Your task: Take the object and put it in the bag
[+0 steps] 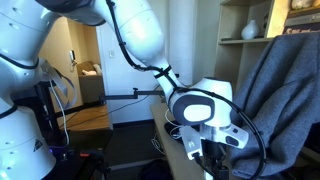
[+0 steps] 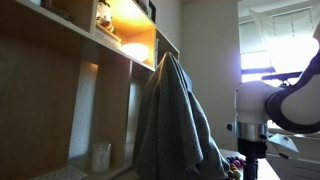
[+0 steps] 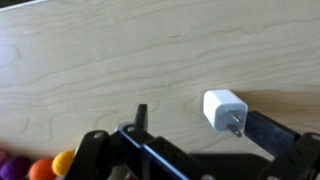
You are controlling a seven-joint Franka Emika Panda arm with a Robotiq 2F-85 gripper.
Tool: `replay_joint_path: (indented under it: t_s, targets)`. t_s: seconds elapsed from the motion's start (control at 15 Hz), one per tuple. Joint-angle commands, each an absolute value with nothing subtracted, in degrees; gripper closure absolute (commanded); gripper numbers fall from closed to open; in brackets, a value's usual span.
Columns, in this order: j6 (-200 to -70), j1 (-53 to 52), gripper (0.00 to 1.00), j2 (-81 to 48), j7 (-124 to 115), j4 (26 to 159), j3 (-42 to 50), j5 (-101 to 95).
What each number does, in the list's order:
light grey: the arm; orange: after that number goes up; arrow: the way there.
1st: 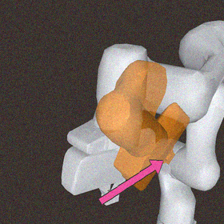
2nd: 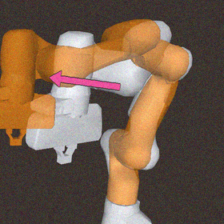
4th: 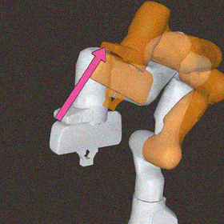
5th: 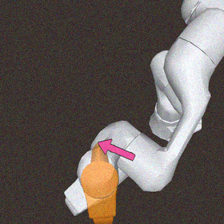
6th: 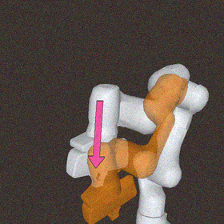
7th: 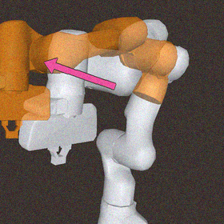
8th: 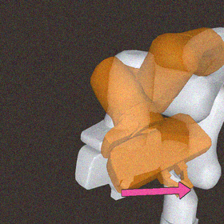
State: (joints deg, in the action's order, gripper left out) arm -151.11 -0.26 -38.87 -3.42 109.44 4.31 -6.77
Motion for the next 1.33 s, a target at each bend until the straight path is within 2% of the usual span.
replay_joint_path:
  t_s: [0.0,1.27]
  targets:
    - [-151.0,-0.4,0.0,-38.9,-3.2,109.3,4.5,-6.5]
    - [-149.7,-0.9,0.0,-40.0,-3.5,108.6,4.9,-6.8]
